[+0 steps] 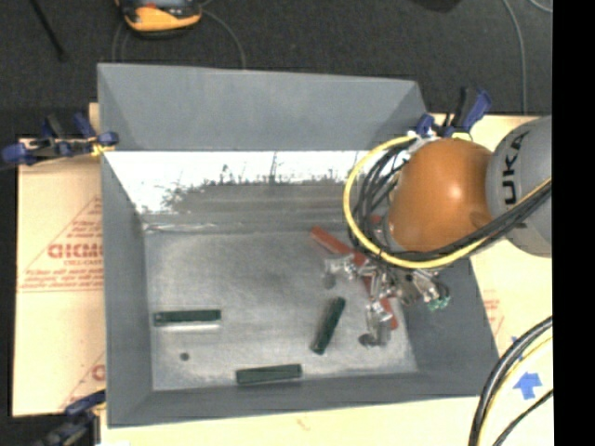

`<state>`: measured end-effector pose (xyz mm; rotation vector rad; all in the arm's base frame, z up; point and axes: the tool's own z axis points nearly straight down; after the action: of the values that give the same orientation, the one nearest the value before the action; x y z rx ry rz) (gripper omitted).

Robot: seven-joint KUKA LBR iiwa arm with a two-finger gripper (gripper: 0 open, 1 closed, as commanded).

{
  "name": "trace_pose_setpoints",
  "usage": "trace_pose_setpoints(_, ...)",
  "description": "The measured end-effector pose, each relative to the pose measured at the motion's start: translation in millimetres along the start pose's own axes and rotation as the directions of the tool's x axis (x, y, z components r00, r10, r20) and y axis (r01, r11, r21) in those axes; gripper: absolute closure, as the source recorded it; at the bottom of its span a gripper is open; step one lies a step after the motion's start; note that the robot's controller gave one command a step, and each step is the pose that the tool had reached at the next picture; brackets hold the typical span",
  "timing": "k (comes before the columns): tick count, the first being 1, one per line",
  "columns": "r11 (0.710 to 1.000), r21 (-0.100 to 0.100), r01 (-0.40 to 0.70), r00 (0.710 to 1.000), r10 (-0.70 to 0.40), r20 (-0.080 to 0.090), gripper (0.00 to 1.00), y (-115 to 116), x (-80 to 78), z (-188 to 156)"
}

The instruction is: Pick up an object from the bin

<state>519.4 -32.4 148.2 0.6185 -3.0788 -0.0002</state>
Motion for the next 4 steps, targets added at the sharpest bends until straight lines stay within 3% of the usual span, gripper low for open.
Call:
trace_pose_setpoints(1,0.999,0.002,0.055,0.998,-0.055,0.007,0.00,-13.2,-24.6,-9.2)
trace_pose_setpoints(2,0.930,0.005,0.369,0.930,-0.369,0.005,0.00,-3.4,-19.4,51.9)
trace_pose_setpoints(3,0.910,0.002,0.414,0.910,-0.414,0.004,1.00,16.1,-4.7,77.9)
trace_pose_setpoints(4,0.910,0.002,0.414,0.910,-0.414,0.004,1.00,16.1,-4.8,77.9)
